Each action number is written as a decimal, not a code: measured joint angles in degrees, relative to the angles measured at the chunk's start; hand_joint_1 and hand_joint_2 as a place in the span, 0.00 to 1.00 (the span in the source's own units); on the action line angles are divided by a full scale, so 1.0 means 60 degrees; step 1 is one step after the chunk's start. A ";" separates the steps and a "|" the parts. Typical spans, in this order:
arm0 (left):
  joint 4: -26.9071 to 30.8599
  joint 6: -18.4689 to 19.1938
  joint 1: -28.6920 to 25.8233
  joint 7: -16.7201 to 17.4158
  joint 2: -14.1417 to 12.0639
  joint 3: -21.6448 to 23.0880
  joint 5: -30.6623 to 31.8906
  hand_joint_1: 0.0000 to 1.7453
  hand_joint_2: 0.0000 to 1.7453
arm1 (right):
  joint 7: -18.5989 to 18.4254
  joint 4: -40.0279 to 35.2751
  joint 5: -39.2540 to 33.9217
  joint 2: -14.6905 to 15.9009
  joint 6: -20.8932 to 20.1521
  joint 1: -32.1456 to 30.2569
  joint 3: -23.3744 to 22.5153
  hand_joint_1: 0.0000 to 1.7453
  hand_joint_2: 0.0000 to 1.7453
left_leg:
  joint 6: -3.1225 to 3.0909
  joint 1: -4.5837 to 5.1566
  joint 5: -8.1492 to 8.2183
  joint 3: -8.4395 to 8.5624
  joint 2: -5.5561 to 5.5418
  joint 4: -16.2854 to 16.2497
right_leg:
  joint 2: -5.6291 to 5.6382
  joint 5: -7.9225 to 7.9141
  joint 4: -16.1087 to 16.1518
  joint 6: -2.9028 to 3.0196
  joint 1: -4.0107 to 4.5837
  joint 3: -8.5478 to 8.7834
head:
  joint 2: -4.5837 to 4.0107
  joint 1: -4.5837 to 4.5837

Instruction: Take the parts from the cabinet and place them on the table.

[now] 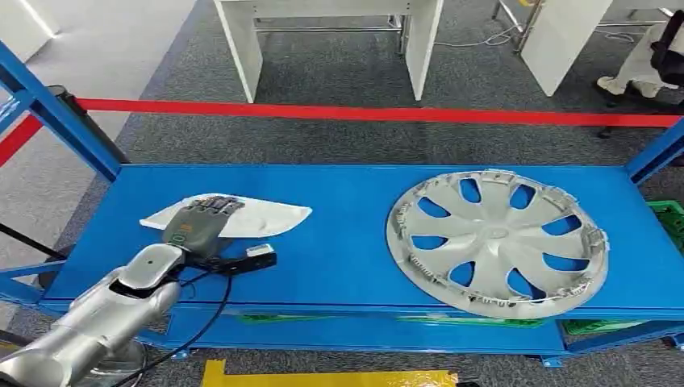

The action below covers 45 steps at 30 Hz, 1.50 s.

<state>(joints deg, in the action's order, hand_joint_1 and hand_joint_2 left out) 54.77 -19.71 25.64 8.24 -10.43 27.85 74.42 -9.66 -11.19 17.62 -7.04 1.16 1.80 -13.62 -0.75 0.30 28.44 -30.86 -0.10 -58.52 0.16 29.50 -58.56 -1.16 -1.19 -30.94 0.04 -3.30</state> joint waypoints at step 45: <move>0.7137 -0.3417 -0.2690 -0.7865 0.4481 -0.5447 -0.5173 1.00 1.00 | 0.0015 0.0004 0.0510 0.0000 0.0506 -0.0009 -0.0255 0.00 0.00 | -0.0015 0.0005 -0.0003 -0.0034 0.0002 -0.0014 | -0.0006 -0.0018 0.0002 -0.0018 -0.0004 -0.0022 | 0.0000 0.0000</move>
<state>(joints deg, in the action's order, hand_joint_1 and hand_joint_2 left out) 97.59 -40.22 9.50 -38.95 16.46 -4.84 43.39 -9.57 -11.17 20.68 -7.04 4.20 1.75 -15.15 -0.85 0.34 28.42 -31.06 -0.09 -58.60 0.12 29.39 -58.55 -1.27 -1.22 -31.08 0.04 -3.30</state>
